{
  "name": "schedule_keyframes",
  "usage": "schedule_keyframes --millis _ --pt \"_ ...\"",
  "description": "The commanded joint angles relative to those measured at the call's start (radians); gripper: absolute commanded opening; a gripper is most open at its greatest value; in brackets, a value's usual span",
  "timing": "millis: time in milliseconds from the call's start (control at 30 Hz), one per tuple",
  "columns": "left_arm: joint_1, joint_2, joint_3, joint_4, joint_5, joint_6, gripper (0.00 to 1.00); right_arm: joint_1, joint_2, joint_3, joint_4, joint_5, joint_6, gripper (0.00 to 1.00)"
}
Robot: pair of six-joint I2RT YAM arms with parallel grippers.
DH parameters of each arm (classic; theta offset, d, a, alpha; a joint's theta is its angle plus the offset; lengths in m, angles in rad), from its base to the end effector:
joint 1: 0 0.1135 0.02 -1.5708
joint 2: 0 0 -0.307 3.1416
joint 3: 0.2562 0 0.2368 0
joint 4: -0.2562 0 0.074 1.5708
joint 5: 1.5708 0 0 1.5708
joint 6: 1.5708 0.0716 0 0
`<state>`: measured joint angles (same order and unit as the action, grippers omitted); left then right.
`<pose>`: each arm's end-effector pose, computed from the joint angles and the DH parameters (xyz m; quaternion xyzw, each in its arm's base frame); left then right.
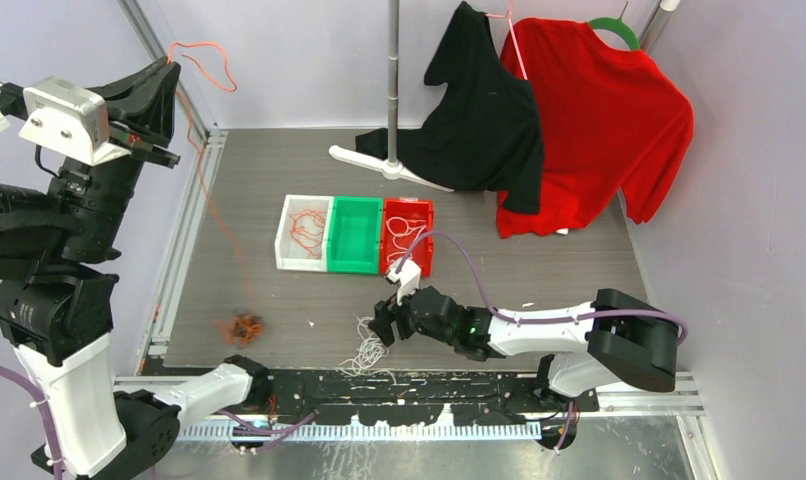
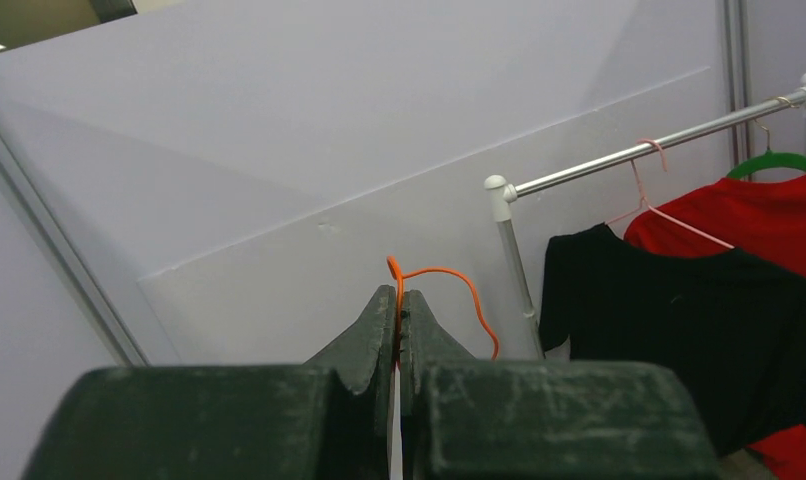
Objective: Untangle the cables
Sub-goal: Untie the cable.
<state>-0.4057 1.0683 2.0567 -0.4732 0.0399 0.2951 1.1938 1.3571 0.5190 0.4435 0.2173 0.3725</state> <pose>0.0675 -0.0321 0.6786 0.1890 0.4670 -0.0578 0.8619 0.1195 0.2598 0.2280 -0.2750 0.7823 0.3252 0.4545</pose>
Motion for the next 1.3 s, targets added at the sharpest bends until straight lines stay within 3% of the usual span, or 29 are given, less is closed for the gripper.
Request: schedule_keyframes --millis 0,133,267,300,500,667,800,1033,1167,1267 --pt "0.000 -0.021 0.003 -0.001 0.050 0.004 0.00 0.006 0.012 0.042 -0.148 -0.059 0.008 0.74" --pt "-0.002 -0.034 -0.025 -0.047 0.080 -0.002 0.00 0.006 0.016 0.057 -0.183 -0.050 0.022 0.56" --pt "0.000 -0.071 -0.114 -0.109 0.107 -0.018 0.00 0.005 -0.032 0.101 -0.217 -0.034 0.020 0.10" --pt "-0.002 -0.082 -0.154 -0.136 0.117 -0.018 0.00 0.004 -0.047 0.116 -0.241 -0.024 0.018 0.03" --pt "-0.001 -0.178 -0.374 -0.263 0.187 -0.047 0.00 -0.006 -0.182 0.176 -0.298 -0.032 -0.006 0.01" --pt "-0.001 -0.247 -0.599 -0.413 0.363 -0.052 0.00 -0.013 -0.305 0.244 -0.343 -0.040 -0.063 0.01" --pt "-0.001 -0.285 -0.747 -0.483 0.424 0.004 0.07 -0.017 -0.368 0.321 -0.385 -0.047 -0.108 0.01" --pt "-0.001 -0.290 -0.836 -0.663 0.561 0.159 0.33 -0.020 -0.398 0.462 -0.478 -0.074 -0.187 0.01" --pt "-0.001 -0.289 -0.850 -0.678 0.594 0.194 0.46 -0.020 -0.395 0.518 -0.508 -0.086 -0.214 0.01" --pt "-0.001 -0.280 -0.805 -0.633 0.591 0.184 0.75 -0.020 -0.388 0.547 -0.514 -0.104 -0.220 0.01"
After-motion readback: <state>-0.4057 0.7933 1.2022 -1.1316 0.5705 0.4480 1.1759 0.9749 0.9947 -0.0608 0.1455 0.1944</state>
